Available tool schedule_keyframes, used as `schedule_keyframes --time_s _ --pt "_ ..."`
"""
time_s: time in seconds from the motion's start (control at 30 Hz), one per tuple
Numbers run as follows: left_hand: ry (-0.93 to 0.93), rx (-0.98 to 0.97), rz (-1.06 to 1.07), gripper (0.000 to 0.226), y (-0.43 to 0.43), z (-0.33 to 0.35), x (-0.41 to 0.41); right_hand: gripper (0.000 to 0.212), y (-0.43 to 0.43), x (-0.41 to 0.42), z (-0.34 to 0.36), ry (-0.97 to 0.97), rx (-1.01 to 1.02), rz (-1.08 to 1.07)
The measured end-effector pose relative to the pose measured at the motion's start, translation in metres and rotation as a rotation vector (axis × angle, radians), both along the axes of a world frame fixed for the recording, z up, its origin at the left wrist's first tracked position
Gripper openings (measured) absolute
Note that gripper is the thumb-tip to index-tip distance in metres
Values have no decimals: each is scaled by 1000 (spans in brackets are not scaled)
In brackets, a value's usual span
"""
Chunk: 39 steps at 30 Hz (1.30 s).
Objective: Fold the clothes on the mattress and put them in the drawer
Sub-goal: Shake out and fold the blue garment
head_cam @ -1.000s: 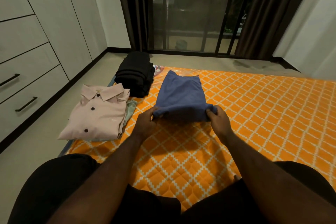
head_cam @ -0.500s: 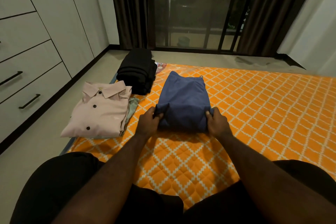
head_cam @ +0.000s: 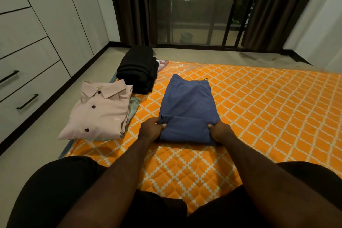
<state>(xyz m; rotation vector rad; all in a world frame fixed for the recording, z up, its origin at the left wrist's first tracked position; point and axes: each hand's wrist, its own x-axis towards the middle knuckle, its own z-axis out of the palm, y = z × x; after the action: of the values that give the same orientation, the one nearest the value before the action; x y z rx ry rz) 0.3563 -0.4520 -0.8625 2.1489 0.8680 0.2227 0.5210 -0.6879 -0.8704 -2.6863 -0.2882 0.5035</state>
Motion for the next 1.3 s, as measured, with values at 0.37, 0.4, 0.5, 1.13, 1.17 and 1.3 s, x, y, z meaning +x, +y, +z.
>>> schedule_keyframes --time_s 0.37,0.4,0.5,1.13,1.17,1.3 --pt "-129 387 -213 29 12 11 -10 31 -12 -19 28 -352 -39 169" --pt "-115 361 -289 28 11 13 -10 25 -12 -22 30 -407 -82 232" --pt "91 500 -522 53 13 10 -14 21 -14 -21 34 -433 -169 338" --pt "109 288 -503 75 29 -3 -24 68 -34 1 23 -62 -148 387" --pt "86 263 -485 73 28 -4 -24 66 -32 1 23 -59 -153 399" --pt "-2 156 -362 62 24 -3 -23 71 -34 3 26 -51 -113 403"
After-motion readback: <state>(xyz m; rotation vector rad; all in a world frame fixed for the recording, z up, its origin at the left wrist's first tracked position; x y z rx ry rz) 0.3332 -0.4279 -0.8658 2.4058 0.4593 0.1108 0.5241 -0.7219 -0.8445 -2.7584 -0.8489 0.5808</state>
